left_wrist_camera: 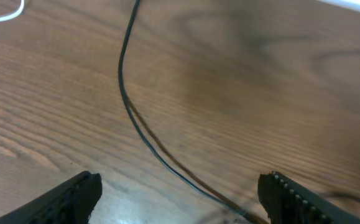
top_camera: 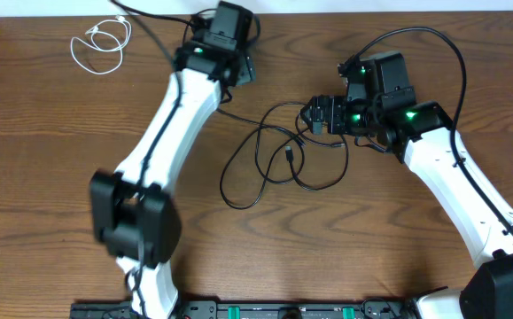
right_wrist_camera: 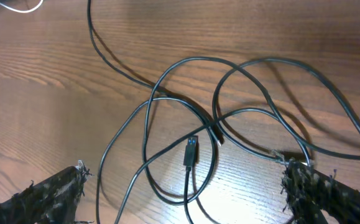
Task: Untangle cables
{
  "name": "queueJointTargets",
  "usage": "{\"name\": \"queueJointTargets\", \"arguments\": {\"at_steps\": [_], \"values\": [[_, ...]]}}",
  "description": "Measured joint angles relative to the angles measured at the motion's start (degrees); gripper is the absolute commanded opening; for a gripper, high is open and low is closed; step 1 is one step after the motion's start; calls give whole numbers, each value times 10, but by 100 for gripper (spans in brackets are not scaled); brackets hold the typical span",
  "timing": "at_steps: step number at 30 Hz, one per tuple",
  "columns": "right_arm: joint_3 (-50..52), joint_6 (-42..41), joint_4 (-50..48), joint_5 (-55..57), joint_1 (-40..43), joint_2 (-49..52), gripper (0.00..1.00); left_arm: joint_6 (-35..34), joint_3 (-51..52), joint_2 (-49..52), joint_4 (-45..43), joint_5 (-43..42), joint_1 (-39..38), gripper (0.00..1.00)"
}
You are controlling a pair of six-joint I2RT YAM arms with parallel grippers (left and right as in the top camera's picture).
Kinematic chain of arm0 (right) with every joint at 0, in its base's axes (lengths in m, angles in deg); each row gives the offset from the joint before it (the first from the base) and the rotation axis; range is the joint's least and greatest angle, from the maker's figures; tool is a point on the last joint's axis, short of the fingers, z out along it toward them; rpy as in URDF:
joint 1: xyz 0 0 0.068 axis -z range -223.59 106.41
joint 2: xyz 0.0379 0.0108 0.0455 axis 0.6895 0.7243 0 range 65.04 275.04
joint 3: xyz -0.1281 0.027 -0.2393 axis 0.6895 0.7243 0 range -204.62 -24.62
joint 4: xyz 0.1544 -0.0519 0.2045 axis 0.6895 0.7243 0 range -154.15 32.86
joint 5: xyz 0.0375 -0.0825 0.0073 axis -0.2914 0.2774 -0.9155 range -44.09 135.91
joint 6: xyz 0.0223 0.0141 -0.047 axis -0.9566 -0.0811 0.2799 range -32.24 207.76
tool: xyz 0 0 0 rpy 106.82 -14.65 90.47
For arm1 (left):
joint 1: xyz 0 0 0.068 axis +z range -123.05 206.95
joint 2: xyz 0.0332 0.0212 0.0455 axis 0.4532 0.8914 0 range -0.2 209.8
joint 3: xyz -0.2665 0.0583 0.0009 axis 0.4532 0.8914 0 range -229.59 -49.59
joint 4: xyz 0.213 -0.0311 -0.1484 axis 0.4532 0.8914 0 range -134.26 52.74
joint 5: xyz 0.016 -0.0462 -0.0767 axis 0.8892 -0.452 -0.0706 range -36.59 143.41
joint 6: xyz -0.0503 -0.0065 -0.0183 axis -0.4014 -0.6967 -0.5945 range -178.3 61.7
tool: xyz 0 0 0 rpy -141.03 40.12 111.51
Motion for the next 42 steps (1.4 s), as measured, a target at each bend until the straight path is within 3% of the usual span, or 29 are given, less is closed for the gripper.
{"name": "queueJointTargets", "arguments": {"at_steps": [10, 12, 14, 23, 29, 37, 40, 42], "values": [[0, 0, 22, 0, 0, 0, 99, -50, 0, 100, -52, 12, 46, 89], [0, 0, 23, 0, 0, 0, 99, -54, 0, 113, -60, 8, 57, 84], [0, 0, 23, 0, 0, 0, 99, -60, 0, 127, -69, 4, 64, 72], [0, 0, 23, 0, 0, 0, 99, -62, 0, 189, -79, -4, 61, 70], [0, 0, 23, 0, 0, 0, 99, -65, 0, 197, -80, -4, 60, 46], [0, 0, 24, 0, 0, 0, 99, -64, 1, 197, -80, -4, 60, 42], [0, 0, 26, 0, 0, 0, 99, -65, 5, 197, -82, -5, 60, 28], [0, 0, 26, 0, 0, 0, 99, -69, 7, 196, -84, -7, 60, 8]]}}
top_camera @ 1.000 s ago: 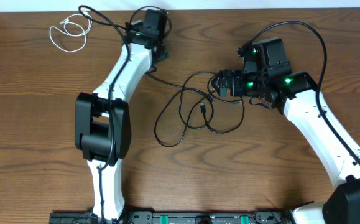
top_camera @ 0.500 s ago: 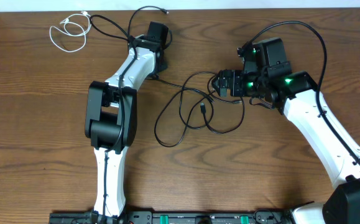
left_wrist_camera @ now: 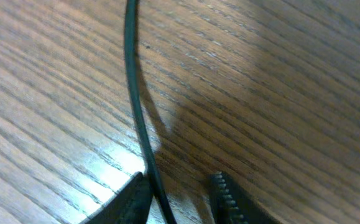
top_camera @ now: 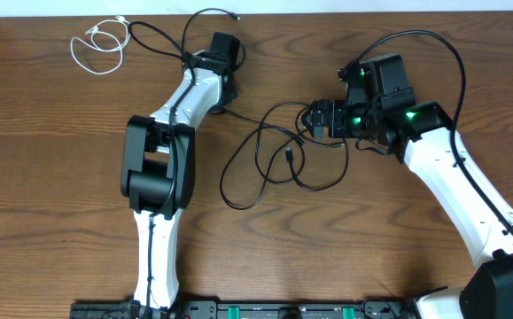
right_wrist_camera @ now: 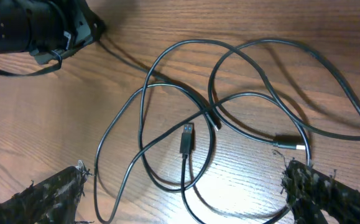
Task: Untangle cables
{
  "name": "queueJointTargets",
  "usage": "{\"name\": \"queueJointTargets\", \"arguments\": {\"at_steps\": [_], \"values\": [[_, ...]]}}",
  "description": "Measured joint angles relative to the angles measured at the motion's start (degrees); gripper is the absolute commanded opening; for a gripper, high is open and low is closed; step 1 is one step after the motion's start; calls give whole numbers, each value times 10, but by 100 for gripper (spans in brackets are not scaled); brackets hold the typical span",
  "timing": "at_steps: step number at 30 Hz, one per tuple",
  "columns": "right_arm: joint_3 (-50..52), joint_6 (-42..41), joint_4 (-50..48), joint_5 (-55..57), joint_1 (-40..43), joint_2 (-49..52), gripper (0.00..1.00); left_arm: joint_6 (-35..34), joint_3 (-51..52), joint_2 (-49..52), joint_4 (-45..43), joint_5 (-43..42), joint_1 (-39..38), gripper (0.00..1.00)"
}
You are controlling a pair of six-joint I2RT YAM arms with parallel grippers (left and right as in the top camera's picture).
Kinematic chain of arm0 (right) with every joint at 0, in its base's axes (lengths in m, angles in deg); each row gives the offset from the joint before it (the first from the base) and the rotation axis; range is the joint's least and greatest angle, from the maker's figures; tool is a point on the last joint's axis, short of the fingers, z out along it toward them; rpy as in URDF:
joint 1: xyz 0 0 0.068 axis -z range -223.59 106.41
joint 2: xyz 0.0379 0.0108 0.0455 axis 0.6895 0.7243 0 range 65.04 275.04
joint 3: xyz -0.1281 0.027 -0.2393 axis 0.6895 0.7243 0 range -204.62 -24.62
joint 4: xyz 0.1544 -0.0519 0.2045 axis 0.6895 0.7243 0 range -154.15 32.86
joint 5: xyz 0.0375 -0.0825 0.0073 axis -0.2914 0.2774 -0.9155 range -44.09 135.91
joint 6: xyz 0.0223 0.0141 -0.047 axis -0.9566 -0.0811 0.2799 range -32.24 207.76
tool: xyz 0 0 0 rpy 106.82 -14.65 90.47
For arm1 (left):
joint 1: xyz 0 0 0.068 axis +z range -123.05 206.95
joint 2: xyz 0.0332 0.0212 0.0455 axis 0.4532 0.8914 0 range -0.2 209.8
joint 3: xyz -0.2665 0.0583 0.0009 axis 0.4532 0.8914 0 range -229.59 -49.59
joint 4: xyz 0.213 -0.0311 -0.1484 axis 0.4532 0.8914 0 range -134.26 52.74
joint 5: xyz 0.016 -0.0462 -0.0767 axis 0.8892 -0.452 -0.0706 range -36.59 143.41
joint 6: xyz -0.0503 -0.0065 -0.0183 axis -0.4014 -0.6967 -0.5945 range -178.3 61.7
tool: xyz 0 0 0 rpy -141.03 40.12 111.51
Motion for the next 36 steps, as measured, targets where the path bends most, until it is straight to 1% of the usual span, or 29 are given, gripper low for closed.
{"name": "queueJointTargets", "arguments": {"at_steps": [7, 11, 13, 16, 21, 25, 31, 36], "values": [[0, 0, 3, 0, 0, 0, 99, 5, 0, -1, 2, -4, 0, 7], [0, 0, -2, 0, 0, 0, 99, 9, 8, -18, 17, -12, 0, 7], [0, 0, -9, 0, 0, 0, 99, 11, 16, -46, 22, -28, 0, 7], [0, 0, -25, 0, 0, 0, 99, 11, 23, -106, 12, -74, 0, 7], [0, 0, -48, 4, 0, 0, 99, 11, 20, -264, -33, -186, -6, 7], [0, 0, -48, 6, 0, 1, 99, 11, 18, -360, -38, -228, -24, 7], [0, 0, -48, 8, 0, 2, 99, 11, 18, -434, -60, -252, -51, 8], [0, -2, -58, 8, 0, 2, 99, 7, 18, -472, -106, -285, -62, 8]]}}
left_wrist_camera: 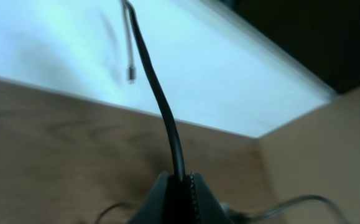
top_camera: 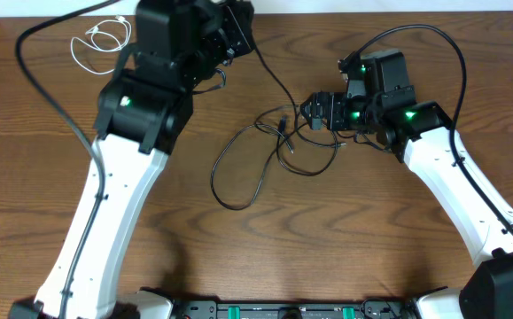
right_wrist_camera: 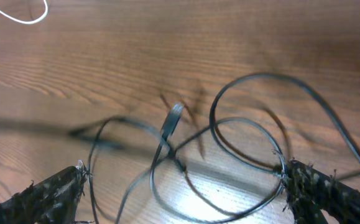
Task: Untangle cables
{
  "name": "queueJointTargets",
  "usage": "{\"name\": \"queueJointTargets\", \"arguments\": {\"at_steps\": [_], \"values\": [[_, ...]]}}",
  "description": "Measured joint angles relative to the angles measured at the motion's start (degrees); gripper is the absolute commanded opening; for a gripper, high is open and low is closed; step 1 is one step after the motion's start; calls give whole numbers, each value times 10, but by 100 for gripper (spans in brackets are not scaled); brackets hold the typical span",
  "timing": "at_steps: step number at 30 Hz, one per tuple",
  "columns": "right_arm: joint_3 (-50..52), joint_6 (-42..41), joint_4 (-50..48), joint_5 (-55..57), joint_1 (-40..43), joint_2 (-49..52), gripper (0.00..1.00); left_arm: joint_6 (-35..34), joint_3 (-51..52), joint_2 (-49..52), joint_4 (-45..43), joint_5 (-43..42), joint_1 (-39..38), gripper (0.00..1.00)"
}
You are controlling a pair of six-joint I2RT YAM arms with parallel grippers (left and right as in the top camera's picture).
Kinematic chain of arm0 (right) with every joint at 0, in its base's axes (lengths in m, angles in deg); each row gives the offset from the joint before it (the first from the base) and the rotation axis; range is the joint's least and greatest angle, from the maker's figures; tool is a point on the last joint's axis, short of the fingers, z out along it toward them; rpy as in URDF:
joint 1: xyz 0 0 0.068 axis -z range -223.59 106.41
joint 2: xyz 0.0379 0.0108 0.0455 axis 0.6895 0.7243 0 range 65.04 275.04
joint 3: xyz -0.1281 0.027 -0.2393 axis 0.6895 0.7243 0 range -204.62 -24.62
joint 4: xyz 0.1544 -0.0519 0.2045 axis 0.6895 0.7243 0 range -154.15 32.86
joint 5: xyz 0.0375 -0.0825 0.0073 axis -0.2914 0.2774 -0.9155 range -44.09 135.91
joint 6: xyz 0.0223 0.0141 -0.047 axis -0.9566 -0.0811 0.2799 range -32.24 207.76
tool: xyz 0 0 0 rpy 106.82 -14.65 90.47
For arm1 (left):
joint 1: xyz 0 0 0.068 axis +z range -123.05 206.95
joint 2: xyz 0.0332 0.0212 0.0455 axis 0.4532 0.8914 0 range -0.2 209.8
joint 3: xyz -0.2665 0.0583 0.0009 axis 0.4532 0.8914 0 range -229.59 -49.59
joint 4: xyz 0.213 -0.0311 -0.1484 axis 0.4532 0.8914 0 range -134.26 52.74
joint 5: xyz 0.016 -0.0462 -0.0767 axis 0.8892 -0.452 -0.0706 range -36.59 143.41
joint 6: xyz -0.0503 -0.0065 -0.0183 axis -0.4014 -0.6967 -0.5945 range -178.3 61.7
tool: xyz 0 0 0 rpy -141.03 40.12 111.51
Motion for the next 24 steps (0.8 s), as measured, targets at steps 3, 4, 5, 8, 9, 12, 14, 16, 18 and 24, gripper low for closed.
{"name": "queueJointTargets", "arguments": {"at_steps": [3, 4, 5, 8, 9, 12, 14, 16, 18, 24], "values": [[0, -6, -16, 1, 0, 0, 99, -14, 0, -25, -30, -15, 0, 8], [0, -7, -22, 1, 0, 0, 99, -19, 0, -33, -38, -17, 0, 7], [0, -9, -29, 2, 0, 0, 99, -24, 0, -41, -47, -22, 0, 7], [0, -12, -46, 2, 0, 0, 98, -46, 0, -64, -72, -26, 0, 7], [0, -12, -50, 2, 0, 0, 90, -52, 0, -70, -80, -27, 0, 7], [0, -12, -52, 2, 0, 0, 56, -65, 0, -85, -115, -28, 0, 8], [0, -10, -42, 3, 0, 0, 32, -72, 0, -94, -144, -28, 2, 8], [0, -8, -22, 3, 0, 0, 14, -76, 0, -101, -169, -28, 10, 7], [0, -7, -7, 3, 0, 1, 2, -77, 0, -110, -187, -28, 22, 7], [0, -9, 10, -7, -1, 4, 5, -101, 0, -123, -211, 0, 58, 7]]}}
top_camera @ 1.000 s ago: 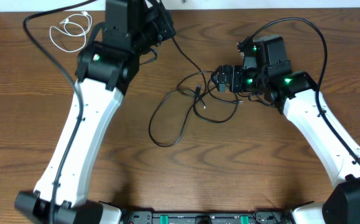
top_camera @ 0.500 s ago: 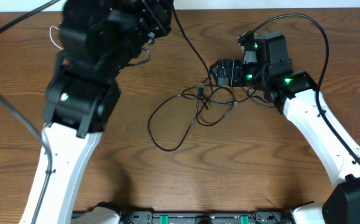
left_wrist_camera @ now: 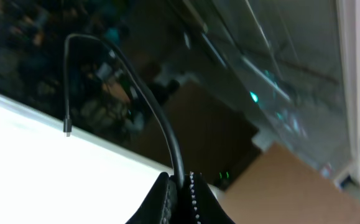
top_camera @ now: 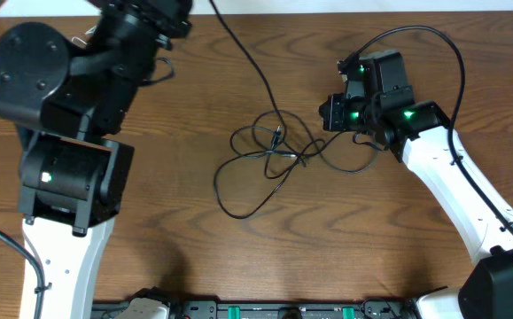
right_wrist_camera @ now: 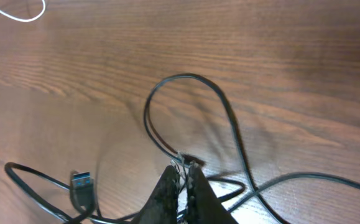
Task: Untangle cables
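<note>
The black cable tangle (top_camera: 269, 155) lies mid-table, with one strand (top_camera: 252, 62) rising from it toward the back edge. My left gripper (left_wrist_camera: 181, 182) is shut on that strand, lifted high so its view looks off the table; the cable's free end (left_wrist_camera: 68, 129) dangles above the jaws. My right gripper (right_wrist_camera: 184, 168) is down at the tangle's right side, shut on a black cable beside a loop (right_wrist_camera: 186, 112). A USB plug (right_wrist_camera: 82, 182) lies to its left. In the overhead view the right gripper (top_camera: 331, 113) sits at the tangle's right edge.
The raised left arm (top_camera: 79, 97) fills the table's left side in the overhead view. A white cable coil (right_wrist_camera: 18, 12) lies at the far back left. The right arm (top_camera: 451, 177) reaches in from the right.
The right gripper, open before, is now shut on a cable at the tangle. The left gripper has risen higher with its strand, and the tangle has drawn tighter and changed shape.
Both grippers were open, the left one above a lone strand at the back. Then the left jaws stood low around that strand. Then they were shut on it and lifted, pulling the tangle. Now the left holds higher and the right grips the tangle.
</note>
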{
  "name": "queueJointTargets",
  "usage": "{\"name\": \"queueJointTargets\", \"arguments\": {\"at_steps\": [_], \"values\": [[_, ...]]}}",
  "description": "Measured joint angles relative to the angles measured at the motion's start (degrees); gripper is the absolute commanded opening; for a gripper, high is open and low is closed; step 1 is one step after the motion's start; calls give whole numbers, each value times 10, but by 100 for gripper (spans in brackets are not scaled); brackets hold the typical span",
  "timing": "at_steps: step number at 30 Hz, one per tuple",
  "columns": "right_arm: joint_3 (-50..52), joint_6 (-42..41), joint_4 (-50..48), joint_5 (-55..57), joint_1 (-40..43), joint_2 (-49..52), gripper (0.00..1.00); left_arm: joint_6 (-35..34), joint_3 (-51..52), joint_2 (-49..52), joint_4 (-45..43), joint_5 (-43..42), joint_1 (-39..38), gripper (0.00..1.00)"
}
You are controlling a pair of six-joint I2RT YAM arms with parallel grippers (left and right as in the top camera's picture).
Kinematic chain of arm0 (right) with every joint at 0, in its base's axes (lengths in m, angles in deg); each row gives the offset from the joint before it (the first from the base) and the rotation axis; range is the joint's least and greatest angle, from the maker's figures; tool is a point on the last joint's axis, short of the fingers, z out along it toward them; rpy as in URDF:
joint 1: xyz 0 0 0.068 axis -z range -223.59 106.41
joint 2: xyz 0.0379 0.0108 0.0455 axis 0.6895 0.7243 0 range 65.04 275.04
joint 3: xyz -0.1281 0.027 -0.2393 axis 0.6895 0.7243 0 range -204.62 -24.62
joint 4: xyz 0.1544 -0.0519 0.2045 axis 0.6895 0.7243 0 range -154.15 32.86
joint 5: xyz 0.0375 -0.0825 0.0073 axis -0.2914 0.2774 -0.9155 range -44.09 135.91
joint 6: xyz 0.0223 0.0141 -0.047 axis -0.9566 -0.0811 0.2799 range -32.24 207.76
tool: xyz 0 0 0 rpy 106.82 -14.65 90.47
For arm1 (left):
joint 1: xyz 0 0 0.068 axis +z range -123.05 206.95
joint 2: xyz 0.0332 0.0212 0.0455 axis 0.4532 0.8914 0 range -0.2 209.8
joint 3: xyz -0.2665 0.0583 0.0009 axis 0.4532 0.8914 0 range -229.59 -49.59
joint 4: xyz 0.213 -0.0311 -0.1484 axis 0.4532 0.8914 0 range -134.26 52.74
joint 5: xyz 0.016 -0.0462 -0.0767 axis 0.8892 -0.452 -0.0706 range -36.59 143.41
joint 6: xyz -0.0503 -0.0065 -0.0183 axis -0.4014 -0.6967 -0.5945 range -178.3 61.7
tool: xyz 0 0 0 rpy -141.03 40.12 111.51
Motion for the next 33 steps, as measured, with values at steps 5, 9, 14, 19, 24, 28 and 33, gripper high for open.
{"name": "queueJointTargets", "arguments": {"at_steps": [5, 9, 14, 19, 24, 28, 33], "values": [[0, 0, 5, -20, -1, 0, 10, -51, 1, 1, -59, 24, 28, 7], [0, 2, 10, -29, -13, 0, 10, -88, 1, 0, -123, 35, 37, 7], [0, 11, 9, -32, -56, 0, 5, -112, 1, 0, -135, 37, 37, 7], [0, 40, 8, -31, -107, 0, 45, -121, 1, 0, -153, 39, 37, 7], [0, 56, -3, -26, -137, 12, 70, -122, 1, 1, -113, 39, 37, 7], [0, 80, -11, -26, -150, 29, 77, -123, 1, 5, -96, 39, 37, 7], [0, 113, -42, -31, -167, 65, 79, -125, 1, 9, -97, 39, 37, 7]]}}
